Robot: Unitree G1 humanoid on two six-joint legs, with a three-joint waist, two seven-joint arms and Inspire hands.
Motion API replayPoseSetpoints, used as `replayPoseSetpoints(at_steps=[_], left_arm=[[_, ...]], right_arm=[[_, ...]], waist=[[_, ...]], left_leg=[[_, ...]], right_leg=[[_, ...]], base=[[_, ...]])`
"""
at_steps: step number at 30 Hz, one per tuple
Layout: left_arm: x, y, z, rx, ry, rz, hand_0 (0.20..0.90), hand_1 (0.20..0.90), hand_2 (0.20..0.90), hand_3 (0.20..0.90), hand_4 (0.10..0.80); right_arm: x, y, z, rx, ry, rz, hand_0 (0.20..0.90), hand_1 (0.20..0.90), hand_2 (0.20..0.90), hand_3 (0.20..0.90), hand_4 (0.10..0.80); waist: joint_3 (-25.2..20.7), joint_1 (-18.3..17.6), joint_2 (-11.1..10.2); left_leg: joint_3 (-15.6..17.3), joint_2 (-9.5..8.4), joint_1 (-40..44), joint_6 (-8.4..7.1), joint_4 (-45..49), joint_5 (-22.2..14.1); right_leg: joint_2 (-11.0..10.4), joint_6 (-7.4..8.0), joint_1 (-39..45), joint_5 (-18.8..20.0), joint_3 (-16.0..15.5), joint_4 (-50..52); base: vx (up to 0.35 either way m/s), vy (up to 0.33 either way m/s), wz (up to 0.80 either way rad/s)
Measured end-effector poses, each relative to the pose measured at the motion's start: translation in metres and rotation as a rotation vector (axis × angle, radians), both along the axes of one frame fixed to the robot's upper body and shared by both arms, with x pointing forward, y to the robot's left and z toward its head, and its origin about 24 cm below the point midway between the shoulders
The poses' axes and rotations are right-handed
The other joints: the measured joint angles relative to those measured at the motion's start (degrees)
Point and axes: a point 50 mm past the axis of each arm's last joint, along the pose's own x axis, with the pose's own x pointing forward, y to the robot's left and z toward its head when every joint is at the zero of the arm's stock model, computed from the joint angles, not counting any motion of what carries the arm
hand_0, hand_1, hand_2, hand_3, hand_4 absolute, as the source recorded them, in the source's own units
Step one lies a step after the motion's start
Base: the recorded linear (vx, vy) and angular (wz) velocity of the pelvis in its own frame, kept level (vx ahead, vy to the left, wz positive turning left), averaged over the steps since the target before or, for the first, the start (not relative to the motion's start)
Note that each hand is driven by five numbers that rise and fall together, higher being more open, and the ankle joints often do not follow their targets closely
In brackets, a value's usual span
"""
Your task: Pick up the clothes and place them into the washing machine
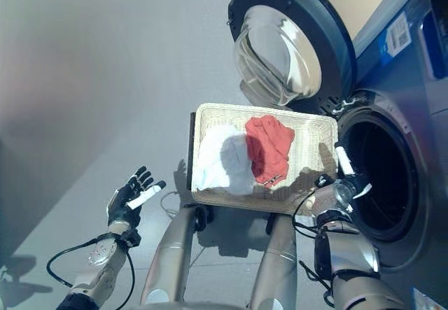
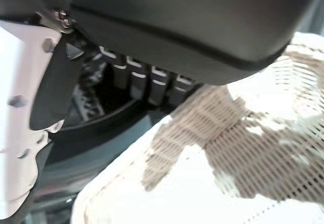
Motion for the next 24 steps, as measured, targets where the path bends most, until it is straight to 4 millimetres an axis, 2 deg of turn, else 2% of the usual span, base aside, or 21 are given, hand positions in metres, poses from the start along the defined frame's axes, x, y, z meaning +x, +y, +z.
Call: replayPoseSetpoints(at_steps=[5,9,12,16,19,23,24], left_arm=[[0.002,0.001,-0.003,0.023,0.014,0.001,0.900,0.900,0.900,0.900,0.800],[0.002,0.007,-0.008,0.053,0.038,0.040,0.900,0.900,0.900,0.900,0.800],[0.001,0.012,-0.013,0.084,0.067,0.062,0.900,0.900,0.900,0.900,0.800],[0.002,0.011,-0.015,0.094,0.076,0.078,0.900,0.900,0.900,0.900,0.800],[0.006,0.011,-0.013,0.109,0.066,0.072,0.900,0.900,0.900,0.900,0.800],[0.010,0.008,-0.012,0.119,0.055,0.064,0.900,0.900,0.900,0.900,0.800],[0.010,0.007,-0.012,0.121,0.052,0.065,0.900,0.900,0.900,0.900,0.800]], right_arm=[[-0.006,0.012,-0.013,-0.047,0.038,0.083,0.900,0.900,0.900,0.900,0.800],[-0.007,0.020,-0.014,-0.232,0.106,0.238,0.900,0.900,0.900,0.900,0.800],[-0.007,0.035,-0.018,-0.386,0.170,0.404,0.900,0.900,0.900,0.900,0.800],[-0.017,0.055,-0.035,-0.459,0.249,0.542,0.900,0.900,0.900,0.900,0.800],[-0.027,0.071,-0.050,-0.529,0.331,0.670,0.900,0.900,0.900,0.900,0.800],[-0.037,0.087,-0.066,-0.502,0.383,0.722,0.900,0.900,0.900,0.900,0.800],[-0.041,0.093,-0.071,-0.569,0.432,0.793,0.900,0.900,0.900,0.900,0.800]], waist=[[0.16,-0.35,-1.00],[0.02,-0.37,-2.57],[-0.14,-0.46,-3.41],[-0.17,-0.41,-4.18],[-0.27,-0.36,-4.42],[-0.24,-0.38,-4.40],[-0.24,-0.43,-4.41]], left_leg=[[-0.57,-0.18,6.69,-0.22,-6.26,2.04],[-0.46,-0.39,13.52,-0.53,-13.48,4.12],[-0.47,-0.17,17.14,-0.90,-17.69,5.62],[-0.50,-0.14,21.61,-1.17,-21.65,6.75],[-0.37,-0.21,22.50,-1.21,-22.56,7.00],[-0.44,-0.31,22.53,-1.17,-22.40,7.06],[-0.47,-0.37,22.53,-1.12,-22.35,7.18]], right_leg=[[0.27,0.96,7.63,2.37,-2.20,-6.92],[0.61,0.72,14.51,4.30,-3.66,-14.05],[1.26,0.88,18.29,6.04,-4.81,-18.29],[1.75,0.95,22.67,6.76,-5.12,-21.71],[1.96,0.96,23.18,6.77,-5.20,-22.00],[1.89,0.95,23.20,6.75,-5.23,-21.66],[1.80,0.95,23.19,6.75,-5.29,-21.53]], base=[[0.106,-0.034,0.05],[0.071,-0.031,-0.03],[0.059,-0.044,-0.04],[0.028,-0.021,0.00],[0.000,0.000,0.00],[-0.010,0.001,0.00],[0.000,0.000,0.00]])
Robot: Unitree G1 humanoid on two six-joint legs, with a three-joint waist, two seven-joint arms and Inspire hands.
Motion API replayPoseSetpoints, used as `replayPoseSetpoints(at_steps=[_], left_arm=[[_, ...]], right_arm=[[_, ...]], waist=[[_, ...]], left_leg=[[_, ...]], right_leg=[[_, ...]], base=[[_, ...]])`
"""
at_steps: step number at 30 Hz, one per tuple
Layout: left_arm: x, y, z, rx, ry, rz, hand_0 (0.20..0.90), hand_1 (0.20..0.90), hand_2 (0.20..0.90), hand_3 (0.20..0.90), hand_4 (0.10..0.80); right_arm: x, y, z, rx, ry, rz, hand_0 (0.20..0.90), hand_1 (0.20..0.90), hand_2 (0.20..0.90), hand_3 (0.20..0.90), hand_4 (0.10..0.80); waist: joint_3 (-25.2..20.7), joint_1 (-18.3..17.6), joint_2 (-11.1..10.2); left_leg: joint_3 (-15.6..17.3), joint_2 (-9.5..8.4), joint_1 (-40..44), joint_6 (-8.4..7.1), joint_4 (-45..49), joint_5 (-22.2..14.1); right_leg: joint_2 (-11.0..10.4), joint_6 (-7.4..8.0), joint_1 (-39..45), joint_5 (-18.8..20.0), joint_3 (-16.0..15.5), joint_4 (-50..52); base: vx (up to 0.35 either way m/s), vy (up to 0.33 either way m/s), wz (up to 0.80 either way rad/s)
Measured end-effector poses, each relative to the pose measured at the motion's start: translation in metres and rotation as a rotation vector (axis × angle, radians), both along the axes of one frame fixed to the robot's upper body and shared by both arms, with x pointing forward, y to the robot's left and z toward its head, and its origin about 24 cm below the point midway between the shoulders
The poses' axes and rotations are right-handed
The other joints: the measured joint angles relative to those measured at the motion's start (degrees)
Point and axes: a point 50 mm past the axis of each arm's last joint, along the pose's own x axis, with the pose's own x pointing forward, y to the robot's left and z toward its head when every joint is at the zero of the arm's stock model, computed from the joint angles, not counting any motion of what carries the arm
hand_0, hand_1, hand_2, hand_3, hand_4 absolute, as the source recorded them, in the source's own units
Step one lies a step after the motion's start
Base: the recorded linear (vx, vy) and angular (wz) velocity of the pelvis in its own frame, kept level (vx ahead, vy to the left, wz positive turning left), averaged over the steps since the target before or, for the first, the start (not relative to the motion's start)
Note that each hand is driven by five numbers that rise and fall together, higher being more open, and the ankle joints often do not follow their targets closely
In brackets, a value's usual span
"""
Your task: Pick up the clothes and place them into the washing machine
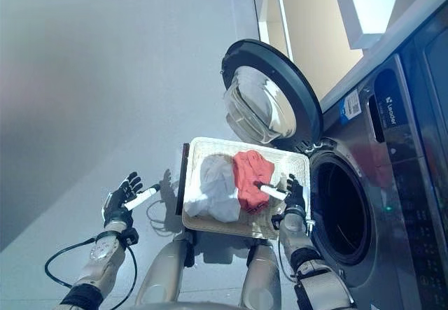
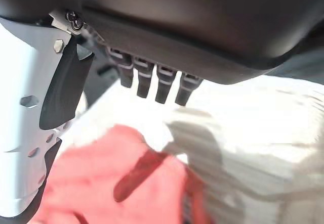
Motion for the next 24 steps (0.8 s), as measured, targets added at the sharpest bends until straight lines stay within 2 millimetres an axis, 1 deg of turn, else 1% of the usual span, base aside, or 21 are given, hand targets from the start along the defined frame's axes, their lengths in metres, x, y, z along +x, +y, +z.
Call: replayPoseSetpoints(at_steps=[1,4,7,10,13,14,17,21,23,24], left_arm=[[0.001,-0.001,0.000,0.003,0.000,0.000,0.900,0.900,0.900,0.900,0.800],[-0.001,-0.002,-0.004,-0.001,0.016,0.012,0.900,0.900,0.900,0.900,0.800],[-0.003,-0.005,-0.007,-0.008,0.027,0.011,0.900,0.900,0.900,0.900,0.800],[-0.002,-0.005,-0.005,-0.008,0.014,0.009,0.900,0.900,0.900,0.900,0.800],[0.002,-0.007,0.000,-0.012,-0.009,-0.002,0.900,0.900,0.900,0.900,0.800],[0.002,-0.007,-0.001,-0.014,-0.006,-0.004,0.900,0.900,0.900,0.900,0.800],[0.002,-0.008,0.000,-0.015,-0.009,-0.007,0.900,0.900,0.900,0.900,0.800],[0.004,-0.009,0.003,-0.015,-0.023,-0.013,0.900,0.900,0.900,0.900,0.800],[0.006,-0.010,0.006,-0.016,-0.039,-0.017,0.900,0.900,0.900,0.900,0.800],[0.007,-0.011,0.006,-0.016,-0.041,-0.019,0.900,0.900,0.900,0.900,0.800]], right_arm=[[-0.002,0.003,-0.003,-0.039,0.026,0.048,0.900,0.900,0.900,0.900,0.800],[-0.006,0.009,-0.009,-0.106,0.069,0.121,0.900,0.900,0.900,0.900,0.800],[-0.009,0.007,-0.013,-0.145,0.113,0.128,0.900,0.900,0.900,0.900,0.800],[-0.006,0.003,-0.010,-0.176,0.121,0.119,0.900,0.900,0.900,0.900,0.800],[0.009,-0.005,0.002,-0.234,0.099,0.132,0.900,0.900,0.900,0.900,0.800],[0.012,-0.007,0.005,-0.260,0.099,0.141,0.900,0.900,0.900,0.900,0.800],[0.023,-0.013,0.016,-0.317,0.073,0.138,0.900,0.900,0.900,0.900,0.800],[0.044,-0.017,0.040,-0.387,-0.010,0.120,0.900,0.900,0.900,0.900,0.800],[0.054,-0.015,0.053,-0.442,-0.058,0.139,0.900,0.900,0.900,0.900,0.800],[0.056,-0.015,0.055,-0.451,-0.064,0.143,0.900,0.900,0.900,0.900,0.800]], waist=[[0.00,0.03,0.00],[0.05,0.10,0.09],[0.33,0.16,0.52],[0.53,0.45,1.26],[1.32,0.87,2.53],[1.55,1.02,2.90],[1.94,1.67,3.58],[2.38,1.94,3.63],[2.85,2.01,3.62],[3.05,1.98,3.62]], left_leg=[[-0.05,-0.02,0.00,0.01,-0.01,0.14],[-0.09,-0.11,-0.01,0.04,-0.05,0.37],[-0.44,-0.50,-0.21,-0.24,-0.17,0.44],[-0.82,-0.81,-1.46,-0.18,-0.02,0.45],[-1.11,-1.08,-4.28,0.01,0.86,1.23],[-1.33,-1.09,-4.52,0.29,1.13,1.40],[-1.93,-1.12,-5.10,0.30,1.65,1.41],[-2.57,-1.72,-6.66,0.37,3.80,0.96],[-2.85,-1.75,-8.31,0.30,5.48,0.52],[-2.96,-1.75,-8.44,0.24,5.70,0.47]], right_leg=[[-0.03,-0.01,0.00,0.00,-0.02,0.01],[-0.24,-0.27,-0.05,-0.16,-0.03,0.04],[-0.86,-0.26,-0.33,-0.19,-0.03,0.47],[-1.23,-0.22,-1.53,-0.21,-0.07,1.15],[-1.52,-0.30,-4.48,-0.24,-0.20,2.97],[-1.50,-0.31,-4.50,-0.25,-0.31,3.05],[-1.58,-0.33,-4.57,-0.61,-0.92,3.68],[-2.49,-0.48,-6.89,-2.93,-0.98,8.18],[-2.57,-0.60,-8.37,-3.55,-0.89,10.03],[-2.60,-0.62,-8.47,-3.62,-0.89,10.13]], base=[[0.000,0.000,0.00],[0.000,0.000,0.00],[-0.029,-0.001,0.08],[-0.036,-0.003,0.06],[-0.015,0.001,0.11],[-0.009,0.006,0.05],[-0.017,0.001,0.12],[-0.032,0.011,0.16],[-0.020,0.006,0.07],[-0.019,0.004,0.05]])
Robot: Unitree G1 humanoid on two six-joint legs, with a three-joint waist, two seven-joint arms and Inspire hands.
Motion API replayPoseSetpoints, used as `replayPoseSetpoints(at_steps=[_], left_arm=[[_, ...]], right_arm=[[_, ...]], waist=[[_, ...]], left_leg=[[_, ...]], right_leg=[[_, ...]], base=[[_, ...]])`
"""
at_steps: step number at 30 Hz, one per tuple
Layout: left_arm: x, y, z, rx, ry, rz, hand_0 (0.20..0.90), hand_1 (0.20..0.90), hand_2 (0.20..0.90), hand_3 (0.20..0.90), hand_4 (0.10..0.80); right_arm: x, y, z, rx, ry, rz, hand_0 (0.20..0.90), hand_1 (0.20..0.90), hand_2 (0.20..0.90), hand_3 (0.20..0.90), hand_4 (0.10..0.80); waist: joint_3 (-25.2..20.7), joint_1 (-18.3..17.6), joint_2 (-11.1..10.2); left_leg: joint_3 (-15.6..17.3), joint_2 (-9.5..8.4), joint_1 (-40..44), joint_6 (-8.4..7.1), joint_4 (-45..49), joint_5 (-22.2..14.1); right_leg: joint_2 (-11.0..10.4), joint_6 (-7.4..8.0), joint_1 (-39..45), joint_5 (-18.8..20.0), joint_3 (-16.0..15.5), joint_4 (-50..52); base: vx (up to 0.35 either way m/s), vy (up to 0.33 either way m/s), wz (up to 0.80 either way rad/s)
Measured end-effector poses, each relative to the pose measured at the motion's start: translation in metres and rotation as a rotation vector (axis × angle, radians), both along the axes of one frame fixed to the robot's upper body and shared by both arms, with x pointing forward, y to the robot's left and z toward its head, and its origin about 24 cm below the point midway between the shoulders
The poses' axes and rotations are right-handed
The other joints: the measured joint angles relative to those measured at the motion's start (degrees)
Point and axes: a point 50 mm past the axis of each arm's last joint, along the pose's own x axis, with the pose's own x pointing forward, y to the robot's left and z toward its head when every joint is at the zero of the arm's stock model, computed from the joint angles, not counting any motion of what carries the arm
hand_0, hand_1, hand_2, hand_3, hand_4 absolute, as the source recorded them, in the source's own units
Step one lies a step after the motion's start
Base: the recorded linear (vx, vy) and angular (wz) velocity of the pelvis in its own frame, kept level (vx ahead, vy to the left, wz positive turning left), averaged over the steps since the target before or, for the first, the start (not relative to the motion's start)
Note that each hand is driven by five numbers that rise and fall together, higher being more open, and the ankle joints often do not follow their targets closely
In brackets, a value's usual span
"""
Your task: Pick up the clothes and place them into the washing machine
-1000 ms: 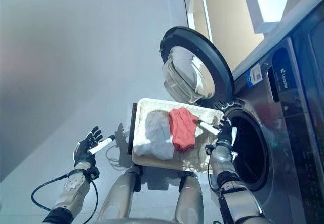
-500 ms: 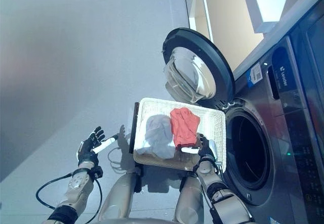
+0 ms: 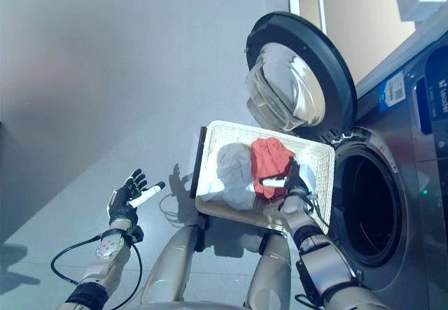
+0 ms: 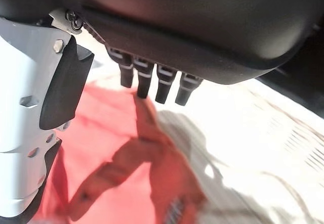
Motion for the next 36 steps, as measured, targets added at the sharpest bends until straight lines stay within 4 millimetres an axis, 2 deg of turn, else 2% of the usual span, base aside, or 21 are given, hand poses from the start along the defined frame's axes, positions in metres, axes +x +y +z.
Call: replayPoseSetpoints(at_steps=[5,9,12,24,32,35,36], left_arm=[[0.001,-0.001,0.002,0.000,-0.011,-0.006,0.900,0.900,0.900,0.900,0.800],[0.004,-0.003,0.011,-0.006,-0.053,-0.016,0.900,0.900,0.900,0.900,0.800],[0.001,0.000,0.017,-0.001,-0.082,-0.042,0.900,0.900,0.900,0.900,0.800],[0.000,0.000,0.030,0.004,-0.133,-0.096,0.900,0.900,0.900,0.900,0.800],[-0.004,0.003,0.030,0.009,-0.126,-0.114,0.900,0.900,0.900,0.900,0.800],[-0.004,0.003,0.029,0.008,-0.124,-0.115,0.900,0.900,0.900,0.900,0.800],[-0.005,0.003,0.029,0.008,-0.121,-0.117,0.900,0.900,0.900,0.900,0.800]], right_arm=[[0.002,0.003,0.000,-0.107,0.037,0.060,0.900,0.900,0.900,0.900,0.800],[-0.001,-0.006,-0.004,-0.143,0.085,0.032,0.900,0.900,0.900,0.900,0.800],[0.004,-0.009,0.002,-0.195,0.110,0.027,0.900,0.900,0.900,0.900,0.800],[0.017,-0.015,0.019,-0.241,0.088,0.026,0.900,0.900,0.900,0.900,0.800],[0.020,-0.013,0.022,-0.265,0.090,0.035,0.900,0.900,0.900,0.900,0.800],[0.019,-0.012,0.020,-0.298,0.104,0.057,0.900,0.900,0.900,0.900,0.800],[0.019,-0.011,0.020,-0.305,0.108,0.062,0.702,0.702,0.702,0.702,0.659]], waist=[[0.30,0.47,-0.12],[0.55,1.55,0.03],[0.86,1.64,0.23],[1.00,2.96,0.44],[0.92,3.01,0.45],[0.73,3.02,0.42],[0.55,3.26,0.38]], left_leg=[[-0.80,-0.01,-2.78,-0.42,2.69,-0.72],[-1.40,-0.02,-4.69,-0.53,4.59,-1.11],[-1.34,-0.02,-6.39,-0.22,6.57,-2.03],[-1.40,-0.02,-13.18,0.02,14.04,-4.22],[-1.39,-0.03,-14.84,0.19,15.20,-4.40],[-1.60,-0.02,-15.61,0.02,16.37,-5.06],[-1.53,-0.03,-15.79,-0.12,16.40,-4.91]], right_leg=[[-0.42,-0.31,-2.62,-1.10,-0.04,3.03],[-0.58,-0.55,-4.19,-1.77,-0.14,5.10],[-0.71,-0.61,-5.87,-1.96,0.37,6.52],[-1.11,-0.79,-11.92,-3.33,1.60,12.28],[-1.08,-0.44,-13.79,-3.58,2.22,13.52],[-1.22,-0.20,-14.51,-4.85,2.25,15.01],[-1.19,-0.78,-14.78,-4.50,2.42,15.13]], base=[[-0.013,-0.001,0.07],[-0.019,0.020,0.07],[-0.020,0.027,-0.03],[-0.015,0.004,0.00],[0.021,-0.007,-0.01],[-0.012,-0.001,0.04],[0.069,-0.019,0.02]])
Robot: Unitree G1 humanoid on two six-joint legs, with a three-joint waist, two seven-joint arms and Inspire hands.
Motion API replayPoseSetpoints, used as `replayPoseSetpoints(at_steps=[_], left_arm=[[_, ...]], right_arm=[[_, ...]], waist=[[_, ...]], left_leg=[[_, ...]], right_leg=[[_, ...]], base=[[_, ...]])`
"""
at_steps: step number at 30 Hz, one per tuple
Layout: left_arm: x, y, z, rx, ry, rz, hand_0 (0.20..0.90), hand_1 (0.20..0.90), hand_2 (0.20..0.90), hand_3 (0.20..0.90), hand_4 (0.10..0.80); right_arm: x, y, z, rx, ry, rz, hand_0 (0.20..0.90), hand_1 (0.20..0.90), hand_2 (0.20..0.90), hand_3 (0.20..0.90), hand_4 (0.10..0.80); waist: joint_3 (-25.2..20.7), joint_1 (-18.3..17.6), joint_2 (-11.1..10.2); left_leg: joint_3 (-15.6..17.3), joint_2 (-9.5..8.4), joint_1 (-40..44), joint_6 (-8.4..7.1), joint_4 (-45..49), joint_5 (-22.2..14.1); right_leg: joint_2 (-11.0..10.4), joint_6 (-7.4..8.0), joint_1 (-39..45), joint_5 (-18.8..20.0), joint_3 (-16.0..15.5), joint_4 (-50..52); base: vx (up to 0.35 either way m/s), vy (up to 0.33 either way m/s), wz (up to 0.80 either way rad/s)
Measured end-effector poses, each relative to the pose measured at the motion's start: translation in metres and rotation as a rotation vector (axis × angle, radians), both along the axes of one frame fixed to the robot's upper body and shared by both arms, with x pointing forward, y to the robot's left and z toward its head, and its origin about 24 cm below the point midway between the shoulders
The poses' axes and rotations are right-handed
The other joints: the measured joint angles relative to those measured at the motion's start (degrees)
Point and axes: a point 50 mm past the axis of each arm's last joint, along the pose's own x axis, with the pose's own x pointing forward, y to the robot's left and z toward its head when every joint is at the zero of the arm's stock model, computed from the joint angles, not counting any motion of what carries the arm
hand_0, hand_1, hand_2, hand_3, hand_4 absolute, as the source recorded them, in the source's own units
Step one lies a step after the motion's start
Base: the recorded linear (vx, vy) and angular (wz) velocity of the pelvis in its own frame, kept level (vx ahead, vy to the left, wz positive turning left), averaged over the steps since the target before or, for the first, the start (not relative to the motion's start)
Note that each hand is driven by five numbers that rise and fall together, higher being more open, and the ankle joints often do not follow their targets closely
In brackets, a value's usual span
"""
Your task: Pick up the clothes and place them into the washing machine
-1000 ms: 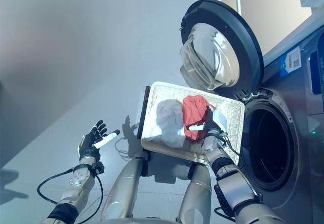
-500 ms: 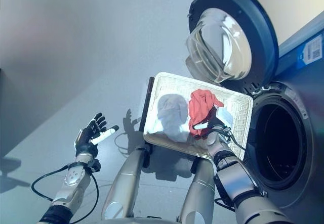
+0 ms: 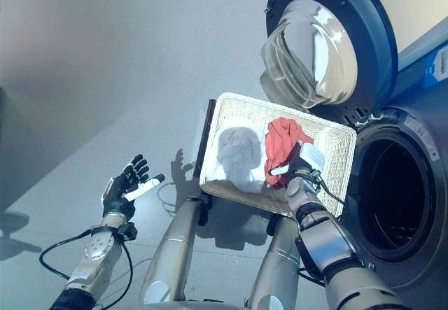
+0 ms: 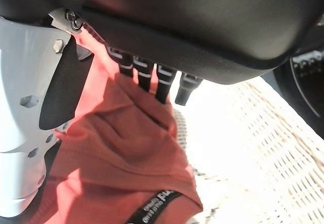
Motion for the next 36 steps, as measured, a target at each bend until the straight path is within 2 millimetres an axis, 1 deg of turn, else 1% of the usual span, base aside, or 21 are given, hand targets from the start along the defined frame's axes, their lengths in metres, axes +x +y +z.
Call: replayPoseSetpoints(at_steps=[1,2,4,6,8,10,12,15,17,21,27,28,29,30,31,32,33,36], left_arm=[[-0.002,0.000,-0.001,-0.003,0.005,-0.004,0.900,0.900,0.900,0.900,0.800],[-0.005,0.000,-0.002,-0.002,0.010,-0.011,0.900,0.900,0.900,0.900,0.800],[-0.009,0.001,-0.005,-0.001,0.024,-0.022,0.900,0.900,0.900,0.900,0.800],[-0.009,0.001,-0.004,0.000,0.023,-0.036,0.900,0.900,0.900,0.900,0.800],[-0.009,0.003,-0.004,-0.002,0.023,-0.036,0.900,0.900,0.900,0.900,0.800],[-0.009,0.003,-0.004,-0.008,0.023,-0.034,0.900,0.900,0.900,0.900,0.800],[-0.008,0.003,-0.003,-0.008,0.021,-0.036,0.900,0.900,0.900,0.900,0.800],[-0.008,0.003,-0.003,-0.008,0.021,-0.036,0.900,0.900,0.900,0.900,0.800],[-0.008,0.002,-0.004,-0.008,0.022,-0.038,0.900,0.900,0.900,0.900,0.800],[-0.009,0.003,-0.004,-0.008,0.025,-0.037,0.900,0.900,0.900,0.900,0.800],[-0.009,0.003,-0.004,-0.008,0.025,-0.035,0.900,0.900,0.900,0.900,0.800],[-0.009,0.003,-0.004,-0.008,0.025,-0.033,0.900,0.900,0.900,0.900,0.800],[-0.010,0.003,-0.005,-0.008,0.028,-0.032,0.900,0.900,0.900,0.900,0.800],[-0.011,0.004,-0.005,-0.008,0.032,-0.025,0.900,0.900,0.900,0.900,0.800],[-0.013,0.005,-0.007,-0.007,0.040,-0.020,0.900,0.900,0.900,0.900,0.800],[-0.014,0.005,-0.007,-0.005,0.044,-0.020,0.900,0.900,0.900,0.900,0.800],[-0.017,0.007,-0.009,-0.002,0.052,-0.017,0.900,0.900,0.900,0.900,0.800],[-0.017,0.007,-0.009,-0.001,0.061,-0.020,0.900,0.900,0.900,0.900,0.800]], right_arm=[[0.000,-0.001,0.000,-0.021,0.009,0.009,0.315,0.315,0.315,0.315,0.382],[0.000,-0.001,0.000,-0.032,0.014,0.013,0.200,0.200,0.200,0.200,0.300],[-0.002,-0.003,-0.002,-0.065,0.040,0.013,0.200,0.200,0.200,0.200,0.300],[-0.003,-0.009,-0.002,-0.091,0.056,0.004,0.200,0.200,0.200,0.200,0.300],[0.001,-0.012,0.005,-0.102,0.046,-0.005,0.200,0.200,0.200,0.200,0.300],[0.003,-0.013,0.008,-0.099,0.052,-0.001,0.200,0.200,0.200,0.200,0.300],[0.002,-0.012,0.006,-0.096,0.058,0.001,0.200,0.200,0.200,0.200,0.300],[0.000,-0.012,0.002,-0.085,0.084,0.006,0.200,0.200,0.200,0.200,0.300],[-0.003,-0.014,-0.001,-0.079,0.093,-0.004,0.200,0.200,0.200,0.200,0.300],[-0.012,-0.021,-0.010,-0.044,0.121,-0.054,0.200,0.200,0.200,0.200,0.300],[-0.024,-0.031,-0.020,0.115,0.099,-0.189,0.200,0.200,0.200,0.200,0.300],[-0.026,-0.033,-0.021,0.127,0.099,-0.205,0.200,0.200,0.200,0.200,0.300],[-0.029,-0.035,-0.024,0.148,0.095,-0.224,0.200,0.200,0.200,0.200,0.300],[-0.031,-0.036,-0.025,0.159,0.095,-0.234,0.200,0.200,0.200,0.200,0.300],[-0.033,-0.038,-0.027,0.171,0.100,-0.253,0.200,0.200,0.200,0.200,0.300],[-0.035,-0.038,-0.029,0.175,0.103,-0.260,0.200,0.200,0.200,0.200,0.300],[-0.038,-0.042,-0.031,0.179,0.110,-0.279,0.200,0.200,0.200,0.200,0.300],[-0.047,-0.054,-0.033,0.154,0.139,-0.321,0.200,0.200,0.200,0.200,0.300]], waist=[[-0.20,0.11,0.06],[-0.37,0.13,0.03],[-1.52,0.53,0.11],[-2.57,1.20,0.23],[-2.67,1.38,0.39],[-2.71,1.38,0.46],[-2.75,1.32,0.53],[-2.96,1.29,0.79],[-3.41,1.19,1.35],[-3.99,1.19,1.59],[-4.94,0.95,1.47],[-4.96,0.70,1.44],[-5.10,0.25,1.30],[-5.28,-0.21,1.11],[-5.53,-0.45,0.79],[-5.70,-0.36,0.54],[-6.31,-0.52,0.10],[-6.49,-0.92,-0.28]], left_leg=[[-0.03,0.02,-0.01,0.05,-0.09,-0.26],[0.02,0.02,-0.02,0.02,-0.09,-0.26],[0.15,0.01,-0.68,-0.05,-0.20,-0.32],[0.21,-0.02,-1.61,-0.16,0.08,-0.33],[0.23,-0.03,-1.77,-0.37,0.35,-0.29],[0.22,-0.02,-1.78,-0.40,1.09,-0.66],[0.22,-0.02,-1.79,-0.46,1.35,-0.82],[0.27,-0.02,-2.04,-0.16,1.85,-1.18],[0.20,0.00,-2.56,-0.11,1.97,-1.18],[0.18,-0.01,-2.71,-0.10,2.12,-1.18],[0.22,0.00,-2.82,-0.08,2.12,-1.22],[0.18,0.01,-2.82,0.03,2.13,-1.37],[0.24,-0.02,-2.91,-0.02,2.25,-1.05],[0.21,0.03,-2.94,-0.01,2.34,-1.52],[0.21,0.08,-2.98,-0.03,2.58,-1.67],[0.30,0.06,-3.08,-0.10,2.78,-1.37],[0.26,0.20,-3.70,-0.02,3.25,-2.14],[0.36,0.19,-3.92,0.19,3.79,-2.45]], right_leg=[[0.02,0.54,-0.12,-0.53,0.08,0.08],[0.02,0.54,-0.26,-0.53,0.14,0.11],[0.02,0.50,-1.08,-0.54,0.27,0.22],[-0.08,-0.03,-2.18,-0.49,0.32,0.78],[-0.20,-0.16,-2.37,-0.75,0.26,1.28],[-0.27,-0.19,-2.38,-1.11,0.32,1.87],[-0.31,-0.24,-2.41,-1.28,0.35,2.19],[-0.33,-0.28,-2.82,-1.39,0.67,2.74],[-0.30,0.03,-3.20,-1.59,0.62,2.77],[-0.31,0.04,-3.28,-1.59,0.61,2.85],[-0.28,0.00,-3.35,-1.57,0.60,2.75],[-0.29,0.49,-3.35,-1.90,0.50,2.76],[-0.23,0.07,-3.38,-1.51,0.67,2.80],[-0.23,0.56,-3.44,-2.06,0.42,2.85],[-0.18,0.57,-3.48,-2.08,0.77,2.80],[-0.04,0.05,-3.63,-1.51,0.96,2.79],[0.07,0.61,-4.08,-2.01,1.06,2.86],[0.16,0.60,-4.10,-1.99,1.23,2.78]], base=[[0.000,0.000,0.00],[-0.023,-0.007,-0.04],[-0.013,-0.004,-0.02],[-0.001,-0.006,0.03],[-0.001,-0.007,0.04],[0.000,0.000,0.00],[0.000,0.000,0.00],[0.000,0.000,0.00],[0.000,0.000,0.00],[0.000,0.000,0.00],[-0.032,0.007,0.00],[-0.094,0.025,0.00],[0.096,-0.007,0.00],[0.091,-0.010,-0.03],[0.094,-0.013,-0.07],[0.003,-0.002,-0.12],[0.005,0.000,-0.09],[-0.032,0.008,-0.04]])
